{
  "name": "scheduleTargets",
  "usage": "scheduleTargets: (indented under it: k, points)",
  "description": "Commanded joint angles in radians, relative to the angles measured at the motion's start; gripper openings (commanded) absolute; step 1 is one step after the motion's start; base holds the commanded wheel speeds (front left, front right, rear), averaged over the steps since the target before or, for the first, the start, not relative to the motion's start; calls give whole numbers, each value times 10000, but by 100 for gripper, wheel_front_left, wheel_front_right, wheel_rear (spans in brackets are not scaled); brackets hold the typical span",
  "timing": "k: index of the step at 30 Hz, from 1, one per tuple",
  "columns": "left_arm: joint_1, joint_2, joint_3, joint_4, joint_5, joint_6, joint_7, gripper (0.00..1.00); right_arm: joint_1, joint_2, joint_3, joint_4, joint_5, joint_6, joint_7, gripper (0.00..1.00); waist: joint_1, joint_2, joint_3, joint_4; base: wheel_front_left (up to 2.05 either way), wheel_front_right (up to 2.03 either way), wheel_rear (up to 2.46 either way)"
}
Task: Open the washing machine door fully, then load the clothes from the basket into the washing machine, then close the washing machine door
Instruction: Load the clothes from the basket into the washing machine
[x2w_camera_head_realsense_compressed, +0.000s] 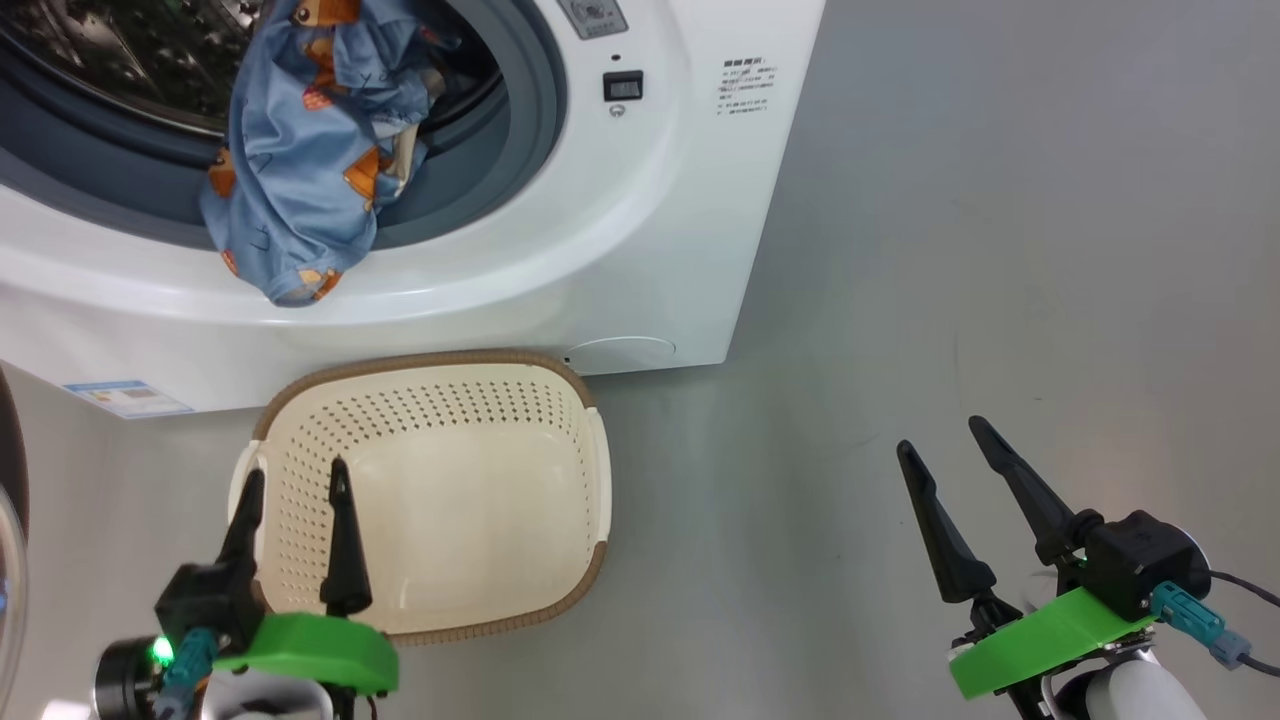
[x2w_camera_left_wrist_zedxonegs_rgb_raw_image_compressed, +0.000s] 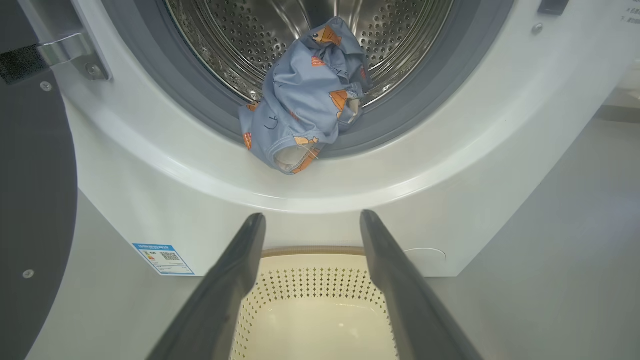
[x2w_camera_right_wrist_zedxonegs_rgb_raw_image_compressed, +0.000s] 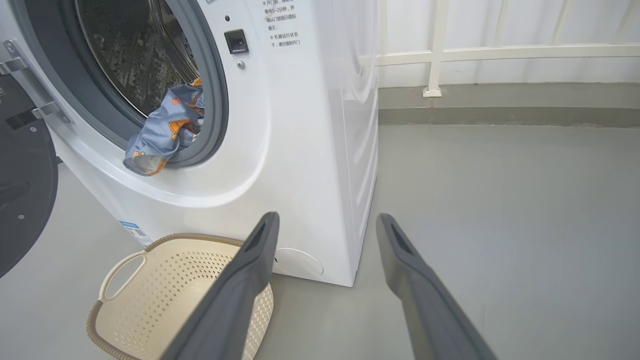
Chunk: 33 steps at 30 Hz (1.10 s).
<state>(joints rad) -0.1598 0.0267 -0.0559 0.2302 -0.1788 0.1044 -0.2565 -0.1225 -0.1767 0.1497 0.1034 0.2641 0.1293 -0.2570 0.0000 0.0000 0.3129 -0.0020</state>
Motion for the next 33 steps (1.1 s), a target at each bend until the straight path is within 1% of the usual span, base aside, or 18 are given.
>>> scheduleTargets:
  k: [1,5,10,17,22,28,33]
  points:
    - [197,236,350,-321,-92,59,-53,100,110,-99,266,-218,42,14,-48,100,0,0,-65,-31,0,0,0]
    - [668,236,453,-547,-183,102,-53,100,168,-99,328,-242,49,14,-48,100,0,0,-118,-131,0,0,0]
    - [1218,236,491,-762,-303,265,-53,100,253,-93,357,-222,66,14,-48,100,0,0,-174,-239,0,0,0]
    - [1726,235,170,-1065,-577,572,-53,100,416,-108,322,-216,84,14,-48,100,0,0,-334,-258,0,0,0]
    - [1770,235,19,-1193,-634,703,-53,100,470,-135,362,-223,91,14,-48,100,0,0,-327,-251,0,0,0]
    - [1633,235,14,-1227,-632,715,-53,100,481,-157,382,-252,86,14,-48,100,0,0,-205,-305,0,0,0]
    - [953,302,111,-971,-474,520,-53,100,385,-143,486,-254,104,14,-48,100,0,0,38,-479,0,0,0]
